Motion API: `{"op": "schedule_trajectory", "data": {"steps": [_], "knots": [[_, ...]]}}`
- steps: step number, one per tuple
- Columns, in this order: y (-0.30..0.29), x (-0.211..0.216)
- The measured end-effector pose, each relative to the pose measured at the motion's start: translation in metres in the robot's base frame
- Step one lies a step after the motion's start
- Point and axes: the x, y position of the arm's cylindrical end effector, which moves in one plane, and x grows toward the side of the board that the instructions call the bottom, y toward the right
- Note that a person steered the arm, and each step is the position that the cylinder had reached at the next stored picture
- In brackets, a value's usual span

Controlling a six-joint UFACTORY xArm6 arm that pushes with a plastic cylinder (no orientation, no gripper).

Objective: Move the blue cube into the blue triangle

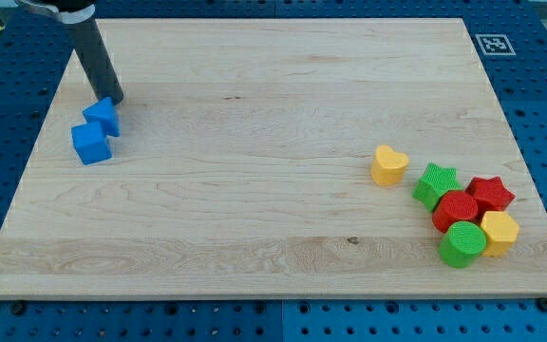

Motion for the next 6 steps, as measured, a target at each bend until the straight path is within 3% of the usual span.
{"op": "schedule_trajectory", "data": {"steps": [6], "knots": [[-0.012, 0.022]]}}
